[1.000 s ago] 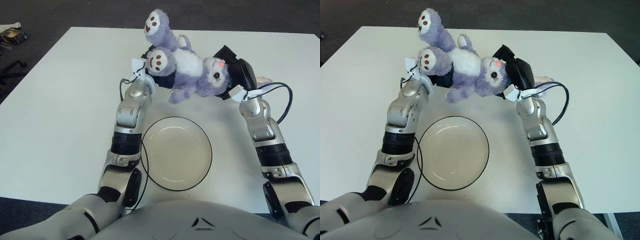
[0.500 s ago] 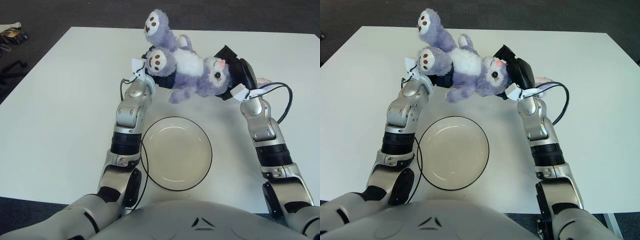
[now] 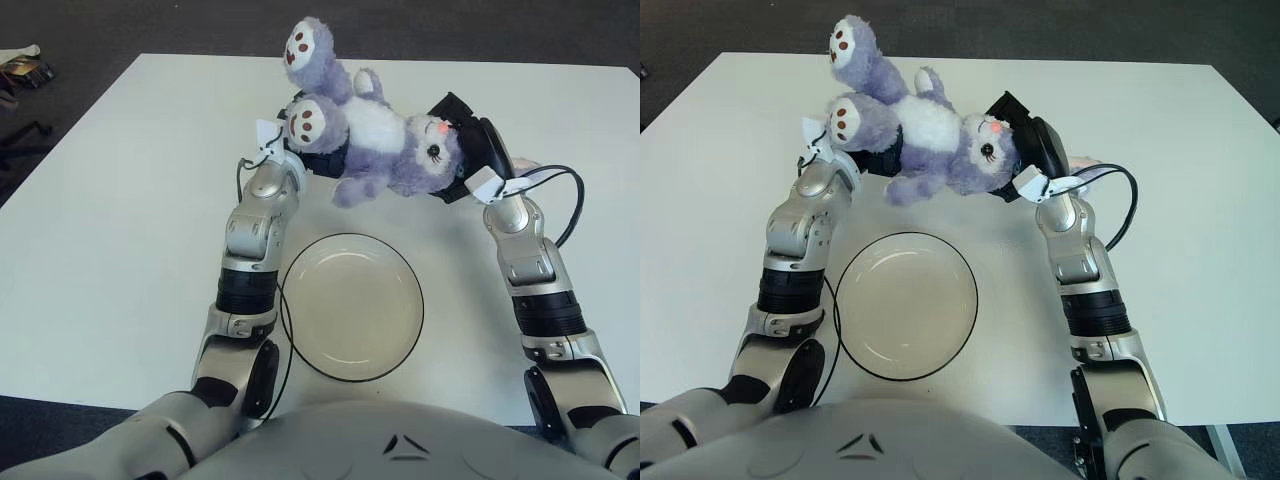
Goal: Put the doll into the plate.
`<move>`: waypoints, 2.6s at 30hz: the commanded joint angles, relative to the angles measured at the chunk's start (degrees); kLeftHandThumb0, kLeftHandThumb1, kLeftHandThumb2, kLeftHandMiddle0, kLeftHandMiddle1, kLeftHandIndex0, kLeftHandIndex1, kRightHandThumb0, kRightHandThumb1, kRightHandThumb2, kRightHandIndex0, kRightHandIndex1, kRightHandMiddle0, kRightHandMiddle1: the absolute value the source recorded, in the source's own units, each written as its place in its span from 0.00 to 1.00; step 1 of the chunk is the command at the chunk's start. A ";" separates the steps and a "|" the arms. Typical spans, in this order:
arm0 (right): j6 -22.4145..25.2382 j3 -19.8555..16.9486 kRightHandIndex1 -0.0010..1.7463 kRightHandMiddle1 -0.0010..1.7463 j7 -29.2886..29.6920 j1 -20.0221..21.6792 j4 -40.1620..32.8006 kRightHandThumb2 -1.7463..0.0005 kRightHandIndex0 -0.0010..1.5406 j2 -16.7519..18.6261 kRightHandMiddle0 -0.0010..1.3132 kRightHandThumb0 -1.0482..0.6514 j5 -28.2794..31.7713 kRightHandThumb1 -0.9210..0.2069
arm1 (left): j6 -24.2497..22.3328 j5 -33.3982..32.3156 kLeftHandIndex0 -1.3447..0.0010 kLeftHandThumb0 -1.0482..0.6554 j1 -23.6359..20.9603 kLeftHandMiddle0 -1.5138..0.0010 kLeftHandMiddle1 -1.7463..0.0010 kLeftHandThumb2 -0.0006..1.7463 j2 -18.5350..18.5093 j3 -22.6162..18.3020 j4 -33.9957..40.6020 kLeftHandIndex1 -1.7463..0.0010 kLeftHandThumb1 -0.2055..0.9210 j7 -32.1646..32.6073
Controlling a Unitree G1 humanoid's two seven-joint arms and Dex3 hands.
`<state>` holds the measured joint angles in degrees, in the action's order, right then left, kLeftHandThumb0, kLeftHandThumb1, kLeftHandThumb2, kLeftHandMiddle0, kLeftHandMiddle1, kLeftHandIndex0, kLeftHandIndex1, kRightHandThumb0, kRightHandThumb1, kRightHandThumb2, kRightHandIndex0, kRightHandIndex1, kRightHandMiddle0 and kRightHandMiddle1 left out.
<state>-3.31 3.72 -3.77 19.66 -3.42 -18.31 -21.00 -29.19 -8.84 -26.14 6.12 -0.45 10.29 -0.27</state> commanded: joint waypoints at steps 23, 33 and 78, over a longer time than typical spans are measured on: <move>9.27 -0.23 0.88 1.00 -8.96 -4.66 -15.02 0.00 0.65 -0.88 0.55 0.61 2.43 0.93 | -5.36 -3.81 0.68 0.61 7.94 0.60 0.00 0.78 -9.06 -1.10 15.21 0.01 0.44 -6.54; 9.00 -0.19 0.95 1.00 -9.78 -5.27 -16.96 0.00 0.60 -0.84 0.54 0.61 2.99 0.90 | 2.51 -4.24 0.72 0.61 7.01 0.64 0.01 0.72 -11.35 -3.18 10.14 0.00 0.51 -9.11; 9.88 -0.45 0.95 0.99 -16.99 -10.60 -24.93 0.02 0.59 -3.96 0.52 0.61 6.22 0.87 | 6.48 -7.25 0.79 0.61 21.47 0.62 0.04 0.67 -18.33 -2.94 19.12 0.00 0.57 -16.48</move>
<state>6.93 4.17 -21.27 9.50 -27.68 -21.42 -14.57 -26.60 -16.03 -5.38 -11.66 -3.05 30.87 -15.07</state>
